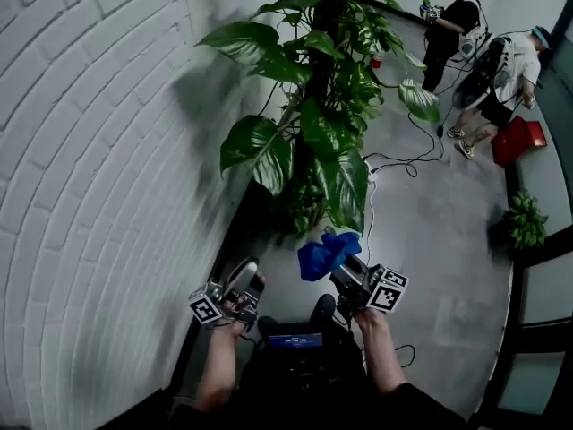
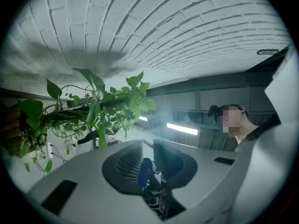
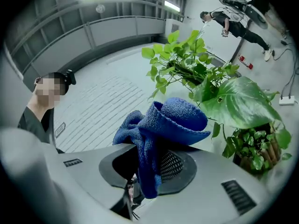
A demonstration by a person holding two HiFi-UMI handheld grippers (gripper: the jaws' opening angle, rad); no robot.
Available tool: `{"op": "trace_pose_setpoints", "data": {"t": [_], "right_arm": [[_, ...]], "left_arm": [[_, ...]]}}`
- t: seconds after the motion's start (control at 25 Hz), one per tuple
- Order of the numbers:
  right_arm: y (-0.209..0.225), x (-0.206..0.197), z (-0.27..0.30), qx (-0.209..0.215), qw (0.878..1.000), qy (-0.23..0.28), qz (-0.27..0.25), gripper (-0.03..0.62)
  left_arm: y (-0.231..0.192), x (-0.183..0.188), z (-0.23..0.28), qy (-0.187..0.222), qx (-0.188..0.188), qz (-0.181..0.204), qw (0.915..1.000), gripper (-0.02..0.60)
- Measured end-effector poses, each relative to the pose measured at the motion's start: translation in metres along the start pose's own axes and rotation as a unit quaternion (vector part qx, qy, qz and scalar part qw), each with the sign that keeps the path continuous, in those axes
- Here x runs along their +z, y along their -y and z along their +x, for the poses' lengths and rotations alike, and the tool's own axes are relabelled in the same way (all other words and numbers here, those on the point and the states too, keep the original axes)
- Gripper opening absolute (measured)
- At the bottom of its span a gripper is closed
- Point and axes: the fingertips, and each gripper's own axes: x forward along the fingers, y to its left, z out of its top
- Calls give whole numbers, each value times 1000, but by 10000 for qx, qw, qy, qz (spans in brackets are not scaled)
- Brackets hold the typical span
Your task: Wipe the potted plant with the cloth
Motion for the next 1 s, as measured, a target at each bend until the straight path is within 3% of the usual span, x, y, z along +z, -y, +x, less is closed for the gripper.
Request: {"op": "trace_pose_setpoints", "data": {"t": [0.2, 0.4, 0.56, 0.76, 1.0], "right_arm": [[-16, -12, 16, -105, 9996, -130, -221, 109], [-31, -14, 36, -96, 9992, -85, -368, 107], [-43, -26, 40, -150, 9987, -206, -434, 107], [-46, -27, 39, -263, 9982, -247, -482, 107], [-29, -15, 44, -289, 9977, -182, -581, 109]], "left_arm": [[7, 7, -8, 25, -250, -203, 9995, 71], [16, 26, -29, 210, -274, -101, 9994, 71], [19, 30, -42, 391, -325, -231, 9984, 79], [23, 34, -40, 409, -241, -220, 9986, 123], [-1, 33, -34, 411, -64, -330, 9986, 155]]}}
